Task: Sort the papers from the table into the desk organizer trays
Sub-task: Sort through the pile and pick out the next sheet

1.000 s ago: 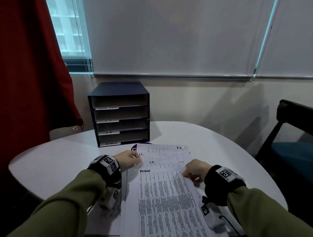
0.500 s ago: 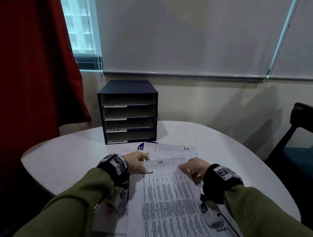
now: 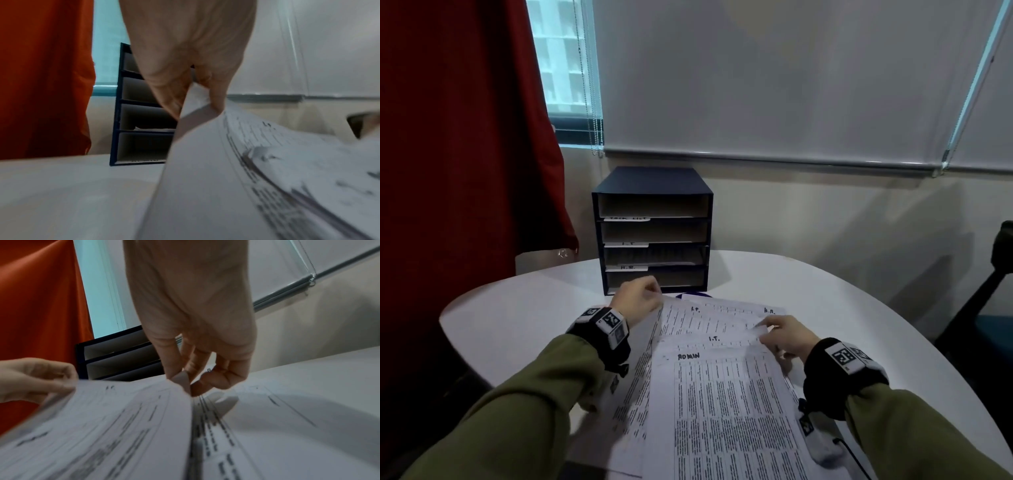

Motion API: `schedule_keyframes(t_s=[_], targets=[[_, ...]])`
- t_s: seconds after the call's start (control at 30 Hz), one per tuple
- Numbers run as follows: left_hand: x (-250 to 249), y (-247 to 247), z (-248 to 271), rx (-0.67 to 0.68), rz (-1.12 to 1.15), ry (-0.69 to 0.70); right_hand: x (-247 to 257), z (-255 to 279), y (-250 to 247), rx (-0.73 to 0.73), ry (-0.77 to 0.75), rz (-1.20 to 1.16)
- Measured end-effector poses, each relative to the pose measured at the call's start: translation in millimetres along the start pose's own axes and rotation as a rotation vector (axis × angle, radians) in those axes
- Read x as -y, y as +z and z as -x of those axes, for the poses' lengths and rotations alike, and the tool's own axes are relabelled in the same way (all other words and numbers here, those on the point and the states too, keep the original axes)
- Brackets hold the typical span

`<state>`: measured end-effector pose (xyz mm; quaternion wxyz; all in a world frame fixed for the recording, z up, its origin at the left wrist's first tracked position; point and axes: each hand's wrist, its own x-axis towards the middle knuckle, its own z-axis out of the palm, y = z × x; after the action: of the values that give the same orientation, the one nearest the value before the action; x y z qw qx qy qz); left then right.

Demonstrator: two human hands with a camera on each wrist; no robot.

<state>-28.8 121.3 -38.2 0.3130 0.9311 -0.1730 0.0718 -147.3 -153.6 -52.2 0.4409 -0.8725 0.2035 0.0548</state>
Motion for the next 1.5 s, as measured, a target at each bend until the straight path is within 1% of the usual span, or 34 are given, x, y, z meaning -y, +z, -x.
schedule_keyframes(t_s=[0.03,0.07,0.13,0.17,0.2,0.33,0.4,0.47,0.57,0.63,0.67,0.73,0.8,0.83,0.9,1.0,1.03,1.1,1.13,1.2,1.23,1.33,1.43,1.5], targets=[[2,-3,2,-0.019,0.169,-0.048,0,0,0,-0.016,-0.026,-0.005],[5,-3,3,-0.005,0.332,-0.129,-1,0,1,-0.033,-0.039,-0.019],[8,-4,7,0.111,0.562,-0.280,1,2,2,-0.080,-0.060,-0.085],[7,-5,9,0.166,0.602,-0.296,3,3,2,-0.112,-0.071,-0.127],[5,-6,10,0.177,0.631,-0.268,6,5,1,-0.146,-0.086,-0.170],[-18,-20,11,0.106,0.857,-0.106,22,6,-4,-0.262,-0.176,-0.349],[-33,-30,10,0.082,0.969,-0.069,33,5,-8,-0.270,-0.217,-0.466],[-47,-41,10,0.074,1.038,-0.042,44,6,-15,-0.246,-0.261,-0.570],[-63,-53,10,0.115,1.045,-0.013,59,7,-29,-0.189,-0.321,-0.624],[-70,-58,10,0.090,1.052,0.012,68,6,-37,-0.168,-0.349,-0.656],[-73,-60,10,0.060,1.056,0.028,73,5,-40,-0.194,-0.364,-0.673],[-82,-65,10,-0.002,1.050,0.060,88,3,-46,-0.327,-0.404,-0.681],[-89,-70,9,-0.042,0.962,0.100,105,9,-56,-0.468,-0.468,-0.712],[-92,-71,8,-0.063,0.891,0.131,114,14,-62,-0.512,-0.501,-0.722],[-98,-74,6,-0.159,0.783,0.195,132,28,-73,-0.554,-0.577,-0.741],[-117,-82,11,-0.425,0.735,0.241,152,51,-85,-0.609,-0.701,-0.852],[-124,-83,13,-0.499,0.700,0.258,156,60,-86,-0.603,-0.733,-0.914],[-138,-82,24,-0.600,0.613,0.312,156,72,-83,-0.569,-0.793,-1.007],[-141,-78,30,-0.615,0.590,0.335,153,76,-77,-0.555,-0.810,-0.999],[-142,-65,42,-0.576,0.606,0.333,138,76,-59,-0.534,-0.789,-0.894],[-136,-56,47,-0.535,0.629,0.294,127,73,-47,-0.514,-0.754,-0.841],[-119,-30,69,-0.399,0.746,0.128,82,59,-8,-0.402,-0.612,-0.784],[-100,-12,86,-0.234,0.898,-0.063,42,49,20,-0.382,-0.430,-0.702],[-84,-2,85,-0.132,0.932,-0.157,26,43,28,-0.354,-0.323,-0.698]])
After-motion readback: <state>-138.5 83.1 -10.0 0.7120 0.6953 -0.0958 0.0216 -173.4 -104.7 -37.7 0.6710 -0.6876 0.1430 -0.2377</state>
